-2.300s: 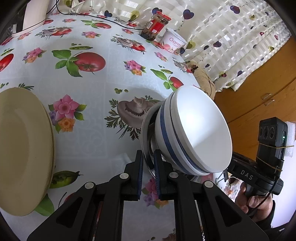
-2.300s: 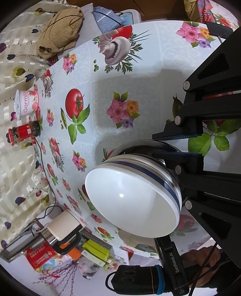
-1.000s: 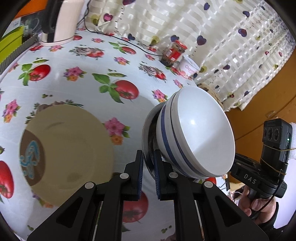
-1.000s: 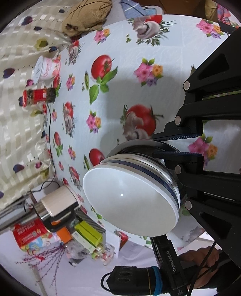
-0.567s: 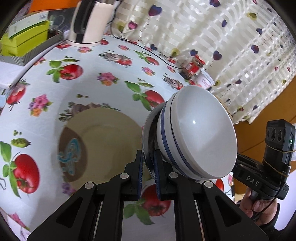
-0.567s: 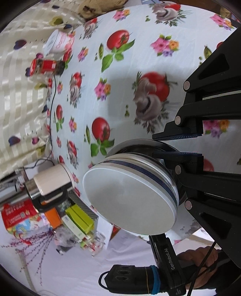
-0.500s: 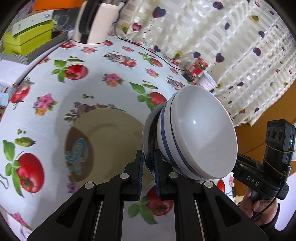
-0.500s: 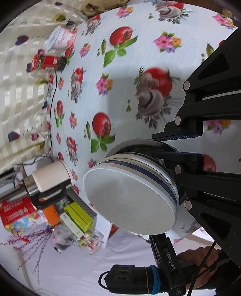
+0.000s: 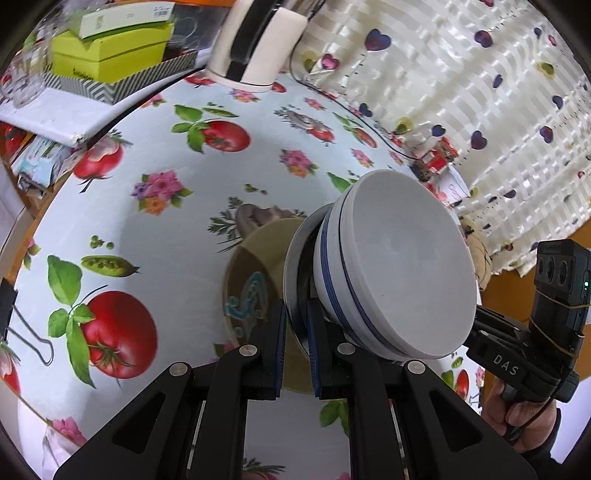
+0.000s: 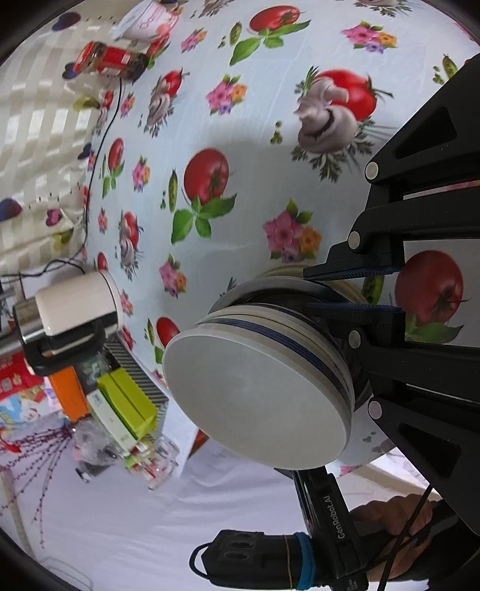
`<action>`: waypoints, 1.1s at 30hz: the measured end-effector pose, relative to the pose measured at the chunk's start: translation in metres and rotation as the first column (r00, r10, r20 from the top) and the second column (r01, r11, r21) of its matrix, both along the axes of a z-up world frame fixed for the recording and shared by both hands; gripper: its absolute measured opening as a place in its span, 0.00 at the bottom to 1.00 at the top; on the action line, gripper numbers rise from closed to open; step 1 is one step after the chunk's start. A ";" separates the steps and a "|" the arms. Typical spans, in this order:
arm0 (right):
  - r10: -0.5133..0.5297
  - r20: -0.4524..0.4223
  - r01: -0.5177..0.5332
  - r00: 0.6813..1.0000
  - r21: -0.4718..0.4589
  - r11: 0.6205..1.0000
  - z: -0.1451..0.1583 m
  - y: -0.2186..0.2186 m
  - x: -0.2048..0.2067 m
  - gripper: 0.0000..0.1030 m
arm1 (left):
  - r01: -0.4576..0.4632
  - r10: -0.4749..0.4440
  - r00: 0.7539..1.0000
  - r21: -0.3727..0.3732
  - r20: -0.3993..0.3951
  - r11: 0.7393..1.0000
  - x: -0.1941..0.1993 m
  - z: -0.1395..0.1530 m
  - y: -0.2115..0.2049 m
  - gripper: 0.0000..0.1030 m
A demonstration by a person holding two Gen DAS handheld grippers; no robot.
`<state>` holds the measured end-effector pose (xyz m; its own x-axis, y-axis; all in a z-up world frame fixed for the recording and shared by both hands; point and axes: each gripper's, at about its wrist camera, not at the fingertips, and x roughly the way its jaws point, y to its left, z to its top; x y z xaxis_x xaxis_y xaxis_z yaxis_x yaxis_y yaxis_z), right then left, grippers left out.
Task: Organize plates and bowls
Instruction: 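Lower the bowl stack onto the beige plates with the left gripper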
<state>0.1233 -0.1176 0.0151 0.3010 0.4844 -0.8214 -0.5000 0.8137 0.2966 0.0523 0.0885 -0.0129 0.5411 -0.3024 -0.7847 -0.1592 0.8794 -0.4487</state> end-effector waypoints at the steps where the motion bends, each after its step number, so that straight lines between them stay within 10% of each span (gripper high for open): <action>1: 0.004 -0.007 -0.004 1.000 -0.002 1.000 -0.002 0.003 0.002 0.11 | -0.004 0.004 1.000 0.000 -0.007 1.000 0.000 -0.002 0.002 0.11; 26: 0.049 -0.035 -0.050 0.998 -0.044 0.998 -0.017 0.024 0.016 0.15 | -0.049 0.048 0.999 -0.008 -0.023 0.999 0.001 -0.008 0.014 0.12; 33: 0.042 -0.020 -0.043 0.999 -0.062 0.997 -0.016 0.019 0.009 0.31 | -0.068 0.068 0.998 0.014 -0.016 0.998 -0.002 -0.006 0.015 0.13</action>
<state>0.1323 -0.0982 -0.0013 0.2654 0.4442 -0.8557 -0.5296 0.8088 0.2556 0.0505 0.1031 -0.0189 0.5470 -0.2550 -0.7974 -0.2258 0.8722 -0.4339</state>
